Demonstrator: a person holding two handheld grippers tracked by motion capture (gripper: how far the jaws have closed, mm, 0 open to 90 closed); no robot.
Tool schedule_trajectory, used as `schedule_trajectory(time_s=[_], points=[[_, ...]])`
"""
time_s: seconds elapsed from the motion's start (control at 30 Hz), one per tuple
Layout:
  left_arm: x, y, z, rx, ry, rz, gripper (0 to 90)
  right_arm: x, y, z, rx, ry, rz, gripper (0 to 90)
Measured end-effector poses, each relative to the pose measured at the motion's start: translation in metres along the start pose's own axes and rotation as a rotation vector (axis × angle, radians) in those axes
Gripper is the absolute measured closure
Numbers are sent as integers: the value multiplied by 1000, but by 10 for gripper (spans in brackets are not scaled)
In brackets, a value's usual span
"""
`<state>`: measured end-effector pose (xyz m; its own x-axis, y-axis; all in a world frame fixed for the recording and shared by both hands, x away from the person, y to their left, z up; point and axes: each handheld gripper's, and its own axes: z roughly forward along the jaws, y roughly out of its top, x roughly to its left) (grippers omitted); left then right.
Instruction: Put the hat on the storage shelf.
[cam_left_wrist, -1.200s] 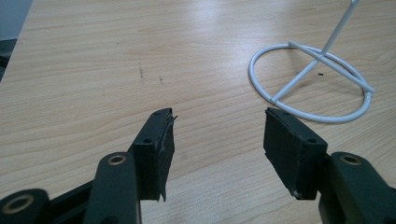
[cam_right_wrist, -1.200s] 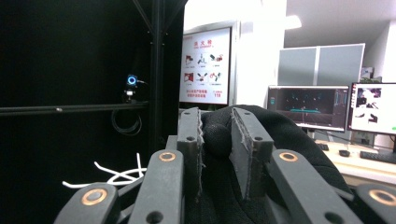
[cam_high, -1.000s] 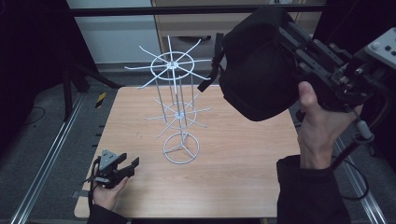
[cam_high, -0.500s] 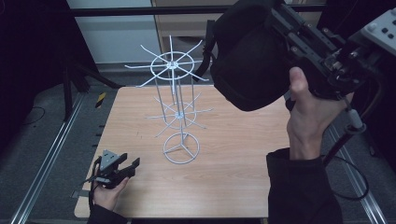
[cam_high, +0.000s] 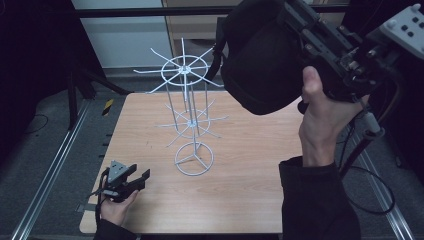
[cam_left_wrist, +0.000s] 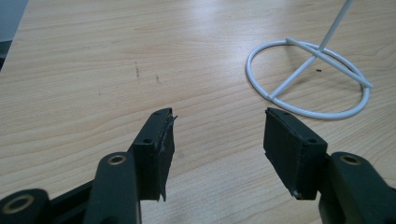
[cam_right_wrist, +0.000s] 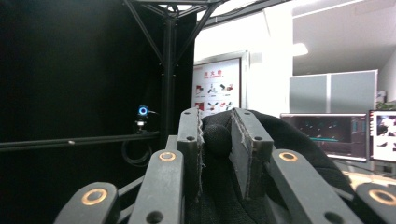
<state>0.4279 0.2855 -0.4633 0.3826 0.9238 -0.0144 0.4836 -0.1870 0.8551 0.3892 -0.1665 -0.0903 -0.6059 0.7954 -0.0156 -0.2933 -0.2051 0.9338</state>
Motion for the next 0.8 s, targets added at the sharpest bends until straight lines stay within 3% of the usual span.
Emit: schedule_trajectory(time_s=[0.17, 0.2, 0.4, 0.8], points=[[-1, 0, 0, 1, 1, 0, 426, 6, -14, 1, 24, 18, 13, 740], [-1, 0, 0, -1, 1, 1, 426, 7, -24, 3, 41, 22, 20, 740], [0, 0, 0, 1, 1, -2, 426, 6, -43, 1, 74, 15, 31, 740], [-1, 0, 0, 2, 4, 4, 426, -12, -79, -17, 186, -32, 33, 736]])
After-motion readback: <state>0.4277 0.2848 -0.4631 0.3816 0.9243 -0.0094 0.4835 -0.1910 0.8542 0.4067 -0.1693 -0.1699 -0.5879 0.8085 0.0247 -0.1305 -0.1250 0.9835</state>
